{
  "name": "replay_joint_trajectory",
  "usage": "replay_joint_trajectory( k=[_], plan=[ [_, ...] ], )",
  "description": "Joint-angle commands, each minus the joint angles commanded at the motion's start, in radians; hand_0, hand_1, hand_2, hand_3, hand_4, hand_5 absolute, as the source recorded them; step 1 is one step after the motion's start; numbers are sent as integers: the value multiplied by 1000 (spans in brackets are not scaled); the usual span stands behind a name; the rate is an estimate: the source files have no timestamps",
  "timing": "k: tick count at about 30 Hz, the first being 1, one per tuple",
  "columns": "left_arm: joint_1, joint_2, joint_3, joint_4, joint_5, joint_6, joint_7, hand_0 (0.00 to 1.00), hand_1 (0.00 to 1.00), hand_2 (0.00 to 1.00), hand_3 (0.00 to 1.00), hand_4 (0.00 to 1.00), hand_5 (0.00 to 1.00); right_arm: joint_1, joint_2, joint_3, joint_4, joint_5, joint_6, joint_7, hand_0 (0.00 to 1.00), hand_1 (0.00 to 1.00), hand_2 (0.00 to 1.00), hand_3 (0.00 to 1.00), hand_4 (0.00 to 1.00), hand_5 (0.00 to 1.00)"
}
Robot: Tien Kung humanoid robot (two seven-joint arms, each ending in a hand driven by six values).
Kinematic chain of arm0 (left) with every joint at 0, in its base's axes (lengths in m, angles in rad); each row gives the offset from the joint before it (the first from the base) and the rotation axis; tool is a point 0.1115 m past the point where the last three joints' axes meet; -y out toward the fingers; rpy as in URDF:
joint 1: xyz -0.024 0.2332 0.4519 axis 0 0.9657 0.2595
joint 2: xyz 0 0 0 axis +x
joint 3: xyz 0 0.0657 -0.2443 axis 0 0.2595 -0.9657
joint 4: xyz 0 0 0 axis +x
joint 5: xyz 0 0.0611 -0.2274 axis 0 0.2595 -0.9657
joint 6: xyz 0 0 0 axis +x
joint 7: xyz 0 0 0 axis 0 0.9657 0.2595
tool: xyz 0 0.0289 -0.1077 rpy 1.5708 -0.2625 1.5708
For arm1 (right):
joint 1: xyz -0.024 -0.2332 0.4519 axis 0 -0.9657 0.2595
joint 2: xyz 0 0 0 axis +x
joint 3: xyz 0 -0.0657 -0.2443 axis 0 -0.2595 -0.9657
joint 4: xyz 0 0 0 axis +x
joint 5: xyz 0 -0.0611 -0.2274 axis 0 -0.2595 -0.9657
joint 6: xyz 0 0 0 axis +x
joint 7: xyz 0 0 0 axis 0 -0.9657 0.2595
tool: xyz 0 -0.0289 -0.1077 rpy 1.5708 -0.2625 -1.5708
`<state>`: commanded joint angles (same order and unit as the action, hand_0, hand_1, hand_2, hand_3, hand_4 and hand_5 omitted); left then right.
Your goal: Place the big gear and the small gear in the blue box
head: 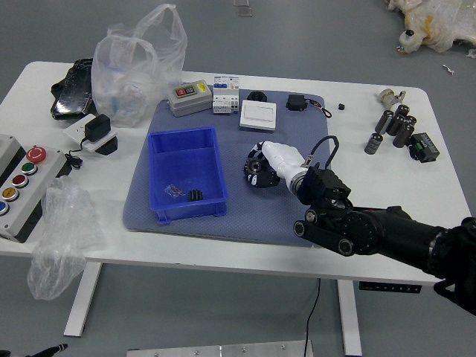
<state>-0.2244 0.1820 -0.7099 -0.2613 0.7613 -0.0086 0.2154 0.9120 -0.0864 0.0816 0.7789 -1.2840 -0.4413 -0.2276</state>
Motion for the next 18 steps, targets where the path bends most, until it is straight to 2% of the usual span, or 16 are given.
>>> replay_joint_trajectory(
  k=[10,18],
  plan=[
    [4,-1,7,1,-11,1,-4,717,624,629,730,822,606,-4,-54,172,53,-140,0,-15,837,656,527,642,526,140],
    [7,-1,7,1,-13,2,-4,716,623,629,730,822,607,-19,-67,245,195,-266,-1,-31,837,656,530,641,530,146]
  ],
)
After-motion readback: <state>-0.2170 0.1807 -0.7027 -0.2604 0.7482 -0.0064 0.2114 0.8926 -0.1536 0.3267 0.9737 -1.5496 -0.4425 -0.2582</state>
